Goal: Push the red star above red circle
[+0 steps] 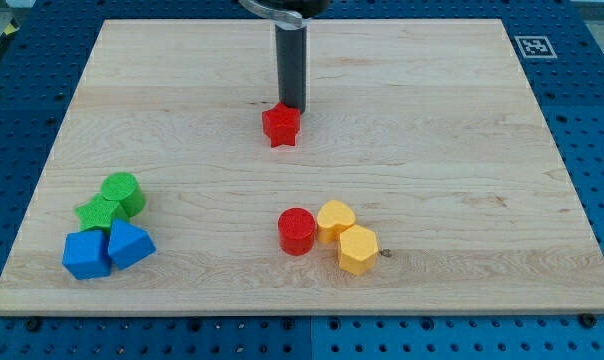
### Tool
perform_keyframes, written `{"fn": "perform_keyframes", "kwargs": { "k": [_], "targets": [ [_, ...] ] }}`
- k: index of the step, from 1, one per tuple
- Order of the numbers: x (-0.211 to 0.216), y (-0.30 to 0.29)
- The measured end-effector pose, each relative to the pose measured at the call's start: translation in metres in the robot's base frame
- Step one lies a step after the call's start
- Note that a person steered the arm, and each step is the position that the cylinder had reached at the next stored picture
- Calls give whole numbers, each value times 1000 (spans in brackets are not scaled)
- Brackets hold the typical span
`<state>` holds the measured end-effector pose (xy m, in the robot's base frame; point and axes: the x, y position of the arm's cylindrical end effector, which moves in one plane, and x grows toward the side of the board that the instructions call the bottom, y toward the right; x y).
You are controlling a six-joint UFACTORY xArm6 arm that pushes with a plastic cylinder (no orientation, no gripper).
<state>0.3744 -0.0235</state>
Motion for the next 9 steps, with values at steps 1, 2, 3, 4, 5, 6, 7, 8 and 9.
{"fn": "perform_keyframes", "kwargs": {
  "k": [1,2,3,4,5,6,7,8,9],
  "targets": [
    [6,-16],
    [22,-26],
    [32,-24],
    [50,-21],
    [74,-21],
    [96,-21],
    [118,-19],
    [127,1],
    [127,37]
  ]
}}
